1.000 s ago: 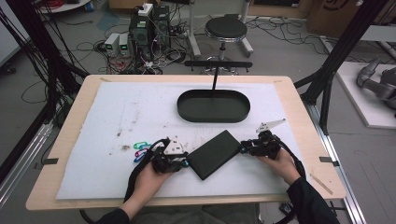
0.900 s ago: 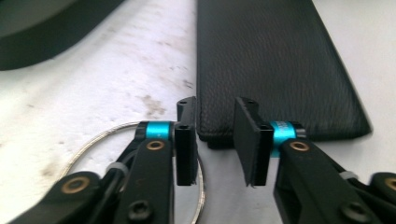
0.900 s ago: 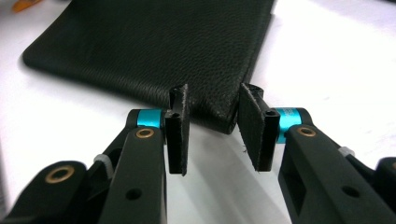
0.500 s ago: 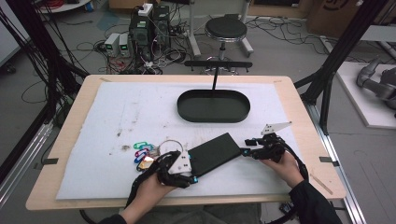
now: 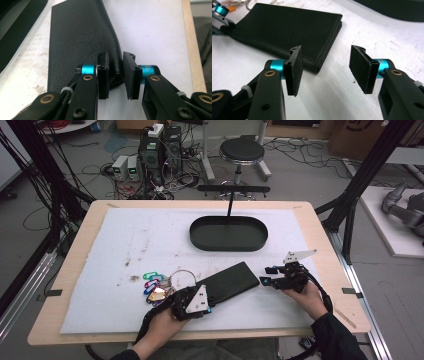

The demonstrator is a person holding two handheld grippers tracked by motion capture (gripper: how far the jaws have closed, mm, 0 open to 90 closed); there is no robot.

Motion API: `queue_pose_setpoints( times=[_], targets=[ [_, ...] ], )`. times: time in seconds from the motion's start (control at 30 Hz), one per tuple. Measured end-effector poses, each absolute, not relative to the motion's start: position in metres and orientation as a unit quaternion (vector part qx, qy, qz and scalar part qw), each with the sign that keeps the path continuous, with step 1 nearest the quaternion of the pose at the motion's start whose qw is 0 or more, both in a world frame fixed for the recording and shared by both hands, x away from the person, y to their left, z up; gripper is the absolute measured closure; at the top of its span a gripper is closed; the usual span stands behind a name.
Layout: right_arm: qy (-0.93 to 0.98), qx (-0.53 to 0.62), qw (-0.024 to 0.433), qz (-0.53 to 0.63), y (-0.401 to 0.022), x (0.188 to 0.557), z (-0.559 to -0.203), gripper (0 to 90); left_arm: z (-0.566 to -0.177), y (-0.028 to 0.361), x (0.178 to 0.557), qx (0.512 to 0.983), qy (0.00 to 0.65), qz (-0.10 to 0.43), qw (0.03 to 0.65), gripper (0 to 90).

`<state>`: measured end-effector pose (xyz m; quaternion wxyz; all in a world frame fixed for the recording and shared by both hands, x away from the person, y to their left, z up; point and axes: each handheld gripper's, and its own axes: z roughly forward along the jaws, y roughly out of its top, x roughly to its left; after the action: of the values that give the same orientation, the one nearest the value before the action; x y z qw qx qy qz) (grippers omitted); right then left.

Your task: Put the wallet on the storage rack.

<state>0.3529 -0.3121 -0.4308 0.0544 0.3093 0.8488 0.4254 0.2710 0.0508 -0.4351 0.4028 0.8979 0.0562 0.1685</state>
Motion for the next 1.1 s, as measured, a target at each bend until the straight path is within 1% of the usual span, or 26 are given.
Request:
queue_pose_setpoints(
  times=[0.1,0.17,0.27,0.37,0.43,0.53,0.67,0.73,0.8,0.87,0.9,0.93,0.97,1.03,1.1],
  targets=[
    [0.85,0.294,0.055,0.434,-0.313,0.352,-0.429,46.0,-0.429,0.062,0.279,0.878,0.087,0.137,0.449,76.6],
    [0.853,0.279,0.055,0.438,-0.312,0.35,-0.429,42.9,-0.423,0.072,0.286,0.859,0.111,0.118,0.486,77.6],
    [0.854,0.254,0.079,0.447,-0.306,0.348,-0.428,37.3,-0.42,0.084,0.295,0.839,0.132,0.094,0.519,77.9],
    [0.854,0.238,0.117,0.447,-0.3,0.347,-0.426,34.4,-0.42,0.089,0.299,0.831,0.14,0.084,0.532,77.9],
    [0.853,0.227,0.133,0.451,-0.296,0.349,-0.425,34.0,-0.419,0.091,0.301,0.827,0.143,0.078,0.539,77.8],
    [0.857,0.204,0.14,0.452,-0.291,0.353,-0.423,33.3,-0.418,0.094,0.304,0.821,0.15,0.073,0.546,77.8],
    [0.867,0.172,0.143,0.444,-0.281,0.355,-0.424,34.5,-0.418,0.099,0.309,0.81,0.162,0.061,0.56,77.8],
    [0.873,0.172,0.17,0.423,-0.273,0.358,-0.426,34.4,-0.418,0.1,0.31,0.81,0.16,0.058,0.561,77.8],
    [0.873,0.171,0.179,0.42,-0.271,0.359,-0.427,34.7,-0.418,0.1,0.31,0.809,0.161,0.058,0.562,77.8],
    [0.879,0.153,0.178,0.415,-0.266,0.359,-0.428,46.3,-0.418,0.1,0.31,0.809,0.16,0.057,0.562,77.7],
    [0.88,0.147,0.193,0.409,-0.263,0.357,-0.428,48.5,-0.418,0.1,0.31,0.809,0.161,0.058,0.563,77.7],
    [0.881,0.146,0.197,0.405,-0.262,0.356,-0.427,51.7,-0.417,0.101,0.31,0.808,0.158,0.058,0.564,77.7],
    [0.882,0.146,0.196,0.404,-0.263,0.355,-0.425,56.9,-0.416,0.103,0.31,0.806,0.158,0.058,0.568,77.7],
    [0.878,0.145,0.191,0.415,-0.269,0.352,-0.418,66.2,-0.411,0.107,0.309,0.794,0.16,0.055,0.584,77.7],
    [0.876,0.148,0.167,0.427,-0.276,0.348,-0.409,71.0,-0.409,0.11,0.31,0.786,0.161,0.053,0.594,77.7]
  ],
)
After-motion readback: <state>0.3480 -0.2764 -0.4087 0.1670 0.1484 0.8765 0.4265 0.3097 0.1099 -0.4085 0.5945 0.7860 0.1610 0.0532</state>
